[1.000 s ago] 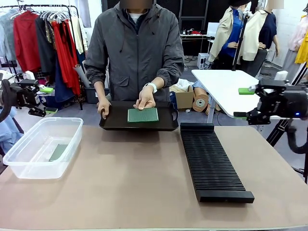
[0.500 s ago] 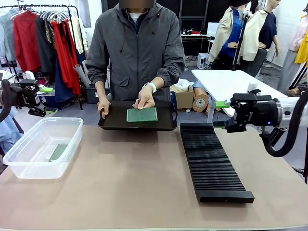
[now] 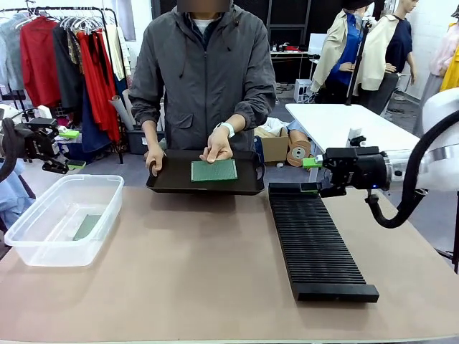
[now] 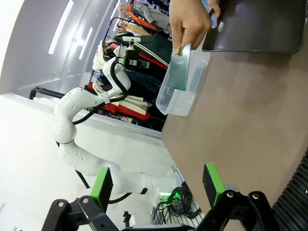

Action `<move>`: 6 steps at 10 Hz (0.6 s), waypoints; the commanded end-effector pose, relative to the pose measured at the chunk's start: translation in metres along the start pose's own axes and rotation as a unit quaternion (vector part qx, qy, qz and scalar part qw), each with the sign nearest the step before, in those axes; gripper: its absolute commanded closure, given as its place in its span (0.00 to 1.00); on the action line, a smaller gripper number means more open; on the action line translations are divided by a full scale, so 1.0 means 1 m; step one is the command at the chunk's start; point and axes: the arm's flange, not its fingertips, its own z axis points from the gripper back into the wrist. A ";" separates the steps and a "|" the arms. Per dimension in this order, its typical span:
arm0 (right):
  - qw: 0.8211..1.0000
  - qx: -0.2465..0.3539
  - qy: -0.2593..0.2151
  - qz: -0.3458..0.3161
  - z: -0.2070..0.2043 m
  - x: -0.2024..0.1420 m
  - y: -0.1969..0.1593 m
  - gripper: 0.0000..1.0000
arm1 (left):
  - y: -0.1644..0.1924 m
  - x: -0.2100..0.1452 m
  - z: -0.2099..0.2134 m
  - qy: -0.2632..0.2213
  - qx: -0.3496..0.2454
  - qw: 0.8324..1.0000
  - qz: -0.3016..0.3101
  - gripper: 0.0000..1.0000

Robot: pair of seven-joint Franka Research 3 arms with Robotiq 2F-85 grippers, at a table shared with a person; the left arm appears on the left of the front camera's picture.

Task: Sort PCBs into racks and boxes based on the side picked up.
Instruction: Pick up the Blank PCB handed by the Human.

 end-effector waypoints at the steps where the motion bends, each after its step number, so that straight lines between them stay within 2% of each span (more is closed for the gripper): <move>1: 0.999 0.023 0.021 0.010 -0.012 0.029 -0.019 0.00 | -0.001 -0.001 0.001 0.003 -0.004 1.000 0.000 0.00; 6: 0.997 0.045 0.060 -0.023 -0.044 0.077 -0.051 0.00 | -0.001 -0.001 0.001 0.003 -0.004 1.000 0.000 0.00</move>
